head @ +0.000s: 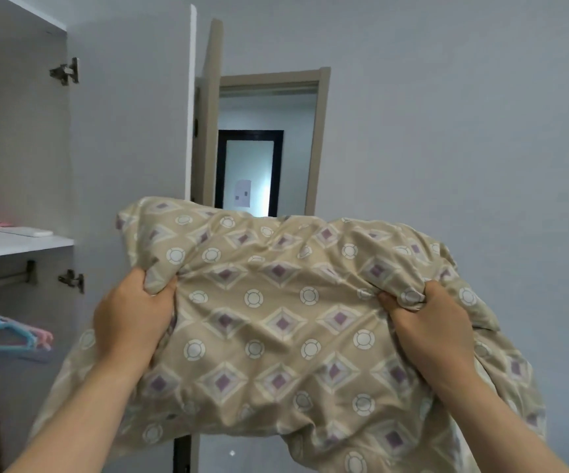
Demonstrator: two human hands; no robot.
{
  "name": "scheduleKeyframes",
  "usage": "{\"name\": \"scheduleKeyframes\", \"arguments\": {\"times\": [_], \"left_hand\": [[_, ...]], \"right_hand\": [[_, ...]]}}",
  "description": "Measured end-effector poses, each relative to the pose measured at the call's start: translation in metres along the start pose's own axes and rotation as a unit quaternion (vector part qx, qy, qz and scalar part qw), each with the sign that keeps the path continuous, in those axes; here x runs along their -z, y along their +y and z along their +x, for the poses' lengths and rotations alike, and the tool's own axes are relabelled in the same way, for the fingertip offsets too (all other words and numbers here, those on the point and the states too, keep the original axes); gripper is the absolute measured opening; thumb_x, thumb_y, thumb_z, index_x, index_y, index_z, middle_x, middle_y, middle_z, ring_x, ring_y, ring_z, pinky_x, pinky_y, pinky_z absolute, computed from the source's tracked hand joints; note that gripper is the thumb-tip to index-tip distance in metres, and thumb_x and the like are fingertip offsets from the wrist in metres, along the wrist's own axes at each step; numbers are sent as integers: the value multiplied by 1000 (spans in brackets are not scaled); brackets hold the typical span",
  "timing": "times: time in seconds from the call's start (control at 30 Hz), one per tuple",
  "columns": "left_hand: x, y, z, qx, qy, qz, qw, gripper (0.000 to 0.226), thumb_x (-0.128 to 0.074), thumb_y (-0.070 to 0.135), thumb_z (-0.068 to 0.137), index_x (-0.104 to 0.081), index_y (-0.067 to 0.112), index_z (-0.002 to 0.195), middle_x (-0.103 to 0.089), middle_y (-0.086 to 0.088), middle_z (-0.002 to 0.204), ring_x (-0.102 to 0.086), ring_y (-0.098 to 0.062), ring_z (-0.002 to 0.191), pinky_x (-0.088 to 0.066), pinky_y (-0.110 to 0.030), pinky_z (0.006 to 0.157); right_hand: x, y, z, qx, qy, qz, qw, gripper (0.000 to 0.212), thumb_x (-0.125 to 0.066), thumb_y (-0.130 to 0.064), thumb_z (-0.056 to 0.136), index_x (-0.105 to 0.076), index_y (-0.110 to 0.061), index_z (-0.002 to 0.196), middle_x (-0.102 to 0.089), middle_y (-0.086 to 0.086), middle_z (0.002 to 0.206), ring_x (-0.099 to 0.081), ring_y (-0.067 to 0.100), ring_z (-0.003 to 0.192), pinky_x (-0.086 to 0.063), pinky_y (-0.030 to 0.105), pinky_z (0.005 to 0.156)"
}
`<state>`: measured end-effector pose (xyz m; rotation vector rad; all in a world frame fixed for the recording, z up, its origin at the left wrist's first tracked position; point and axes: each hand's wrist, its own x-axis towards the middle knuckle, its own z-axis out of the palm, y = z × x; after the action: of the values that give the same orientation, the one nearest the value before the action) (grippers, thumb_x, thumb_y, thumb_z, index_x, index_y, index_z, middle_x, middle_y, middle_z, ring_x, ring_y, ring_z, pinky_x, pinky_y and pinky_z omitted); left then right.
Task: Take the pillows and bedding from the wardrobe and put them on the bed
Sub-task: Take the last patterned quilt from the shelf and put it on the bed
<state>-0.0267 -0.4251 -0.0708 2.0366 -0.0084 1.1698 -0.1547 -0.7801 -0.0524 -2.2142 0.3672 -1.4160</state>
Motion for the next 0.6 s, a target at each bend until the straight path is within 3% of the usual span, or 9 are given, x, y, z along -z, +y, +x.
{"name": "scheduleKeyframes", "arguments": {"times": [0.27, 0.5, 0.6], "left_hand": [[-72, 160, -104, -59, -95, -128, 985, 42, -53, 56, 84, -47, 21, 60, -49, 6, 54, -43, -17, 48, -34, -30, 46], [-104, 303, -213, -110, -187, -250, 944, 46, -46, 60, 85, -47, 20, 63, -48, 5, 56, -44, -24, 51, -34, -33, 49], [-115, 361, -259, -122, -245, -290, 917, 43, -47, 57, 84, -48, 19, 65, -51, 2, 59, -46, -29, 55, -40, -37, 53]], "right_hand": [[190, 109, -16, -66, 76, -122, 987, 44, -60, -65, 75, -44, -24, 74, -59, -2, 70, -54, 32, 67, -43, 41, 58], [359, 170, -59, -138, 165, -242, 946, 36, -65, -54, 75, -42, -26, 73, -53, -11, 66, -49, 27, 63, -36, 38, 55], [420, 184, -84, -164, 204, -287, 921, 40, -61, -64, 73, -41, -29, 72, -54, -11, 67, -50, 23, 62, -37, 38, 55]]}}
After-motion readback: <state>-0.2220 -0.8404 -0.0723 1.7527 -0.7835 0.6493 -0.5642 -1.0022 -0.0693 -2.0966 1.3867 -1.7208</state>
